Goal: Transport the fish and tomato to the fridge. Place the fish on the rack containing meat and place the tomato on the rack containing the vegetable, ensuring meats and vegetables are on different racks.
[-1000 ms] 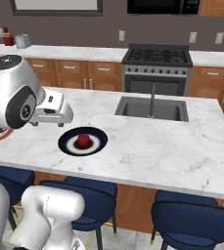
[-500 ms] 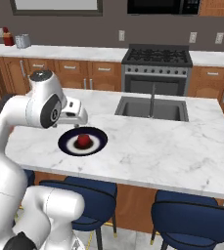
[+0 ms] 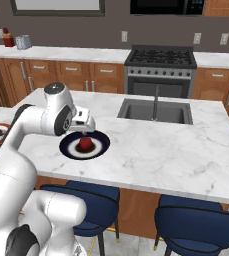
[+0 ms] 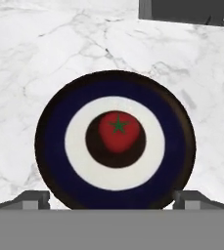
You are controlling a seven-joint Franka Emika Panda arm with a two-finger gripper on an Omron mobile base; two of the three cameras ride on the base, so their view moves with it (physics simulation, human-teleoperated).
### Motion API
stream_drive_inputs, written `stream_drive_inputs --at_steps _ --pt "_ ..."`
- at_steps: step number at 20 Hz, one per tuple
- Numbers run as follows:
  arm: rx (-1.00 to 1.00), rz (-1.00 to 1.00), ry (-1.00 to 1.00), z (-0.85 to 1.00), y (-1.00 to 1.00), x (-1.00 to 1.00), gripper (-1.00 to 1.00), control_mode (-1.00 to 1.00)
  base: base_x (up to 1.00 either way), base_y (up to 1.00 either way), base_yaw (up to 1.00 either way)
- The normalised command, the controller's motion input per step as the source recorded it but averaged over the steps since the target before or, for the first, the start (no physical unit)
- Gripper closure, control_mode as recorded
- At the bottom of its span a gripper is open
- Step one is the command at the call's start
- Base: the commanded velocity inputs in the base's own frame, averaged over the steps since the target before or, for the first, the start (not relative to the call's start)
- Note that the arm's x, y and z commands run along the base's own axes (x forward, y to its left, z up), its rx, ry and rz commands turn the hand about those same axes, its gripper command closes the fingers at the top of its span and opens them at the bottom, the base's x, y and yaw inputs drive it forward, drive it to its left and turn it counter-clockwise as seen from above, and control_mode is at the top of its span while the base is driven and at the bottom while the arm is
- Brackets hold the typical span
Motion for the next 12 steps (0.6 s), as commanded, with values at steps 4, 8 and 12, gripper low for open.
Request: stream_drive_inputs --at_steps 4,8,12 --pt "0.00 0.00 0.01 -0.33 0.00 0.31 -1.00 -1.00 0.00 0.00 0.00" --pt "0.00 0.00 0.03 -0.34 0.00 0.11 -1.00 -1.00 0.00 0.00 0.00" --pt "0.00 0.00 0.03 -0.29 0.00 0.02 -1.00 -1.00 0.00 0.00 0.00"
